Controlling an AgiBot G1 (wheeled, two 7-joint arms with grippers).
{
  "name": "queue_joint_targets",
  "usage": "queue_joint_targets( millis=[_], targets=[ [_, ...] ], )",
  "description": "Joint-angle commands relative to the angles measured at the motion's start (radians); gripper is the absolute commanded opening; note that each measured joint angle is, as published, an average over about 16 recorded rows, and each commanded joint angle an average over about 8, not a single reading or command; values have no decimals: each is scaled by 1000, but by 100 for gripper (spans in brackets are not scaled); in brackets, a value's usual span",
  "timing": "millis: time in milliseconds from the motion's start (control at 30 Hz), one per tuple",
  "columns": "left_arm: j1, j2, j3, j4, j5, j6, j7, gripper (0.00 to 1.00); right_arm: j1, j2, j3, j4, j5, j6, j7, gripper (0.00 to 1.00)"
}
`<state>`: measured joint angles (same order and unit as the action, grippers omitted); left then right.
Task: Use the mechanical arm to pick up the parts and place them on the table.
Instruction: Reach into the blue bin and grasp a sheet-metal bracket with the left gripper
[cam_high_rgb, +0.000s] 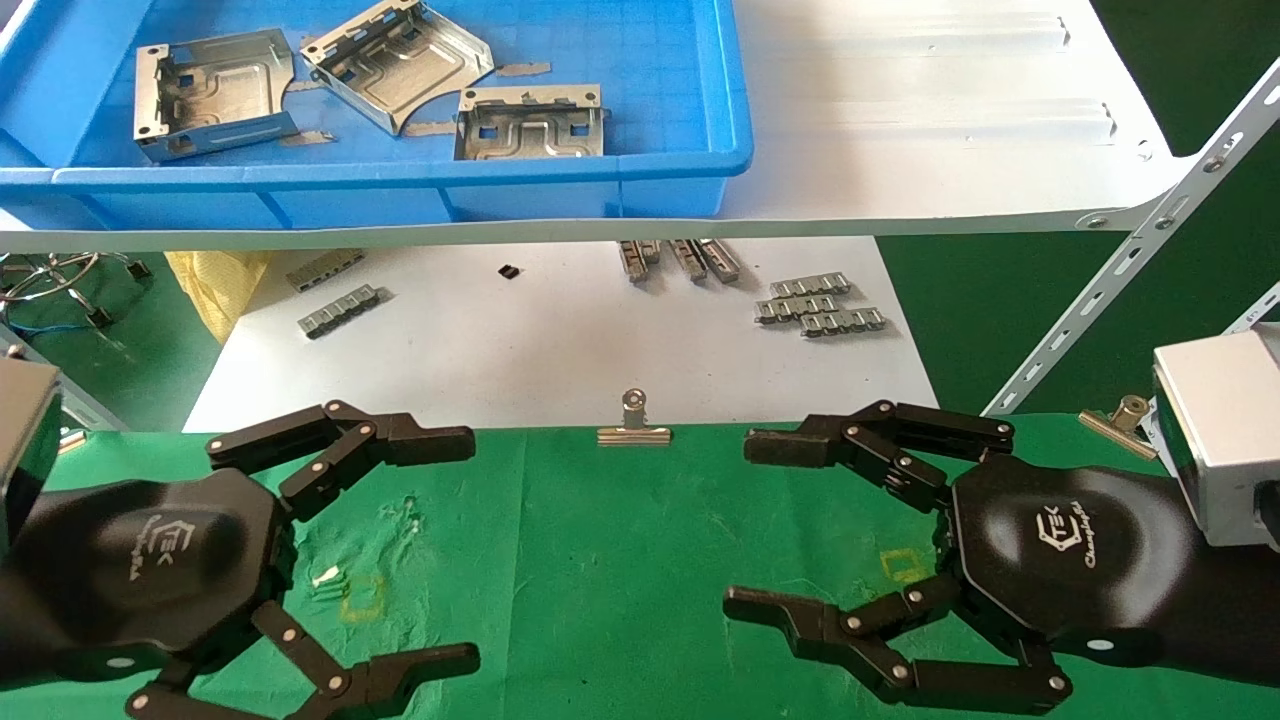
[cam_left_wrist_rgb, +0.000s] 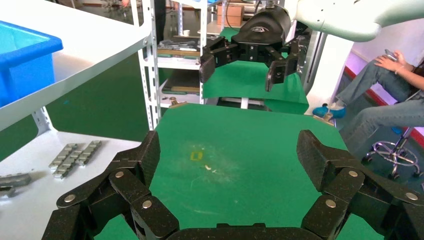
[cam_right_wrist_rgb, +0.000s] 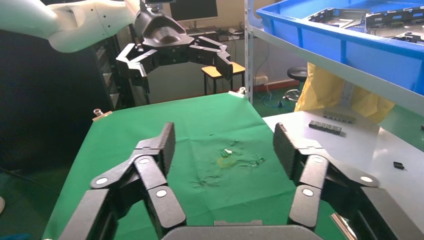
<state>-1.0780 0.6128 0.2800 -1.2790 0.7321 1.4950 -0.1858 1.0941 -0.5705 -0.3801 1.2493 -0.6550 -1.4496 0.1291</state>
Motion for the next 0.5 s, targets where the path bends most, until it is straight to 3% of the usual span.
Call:
queue_joint_targets(
  millis=[33,500],
  targets=[
    [0,0,0,0,0,0,0,100,0,0,0,0,0,0,0,0],
    [0,0,0,0,0,0,0,100,0,0,0,0,0,0,0,0]
  ],
)
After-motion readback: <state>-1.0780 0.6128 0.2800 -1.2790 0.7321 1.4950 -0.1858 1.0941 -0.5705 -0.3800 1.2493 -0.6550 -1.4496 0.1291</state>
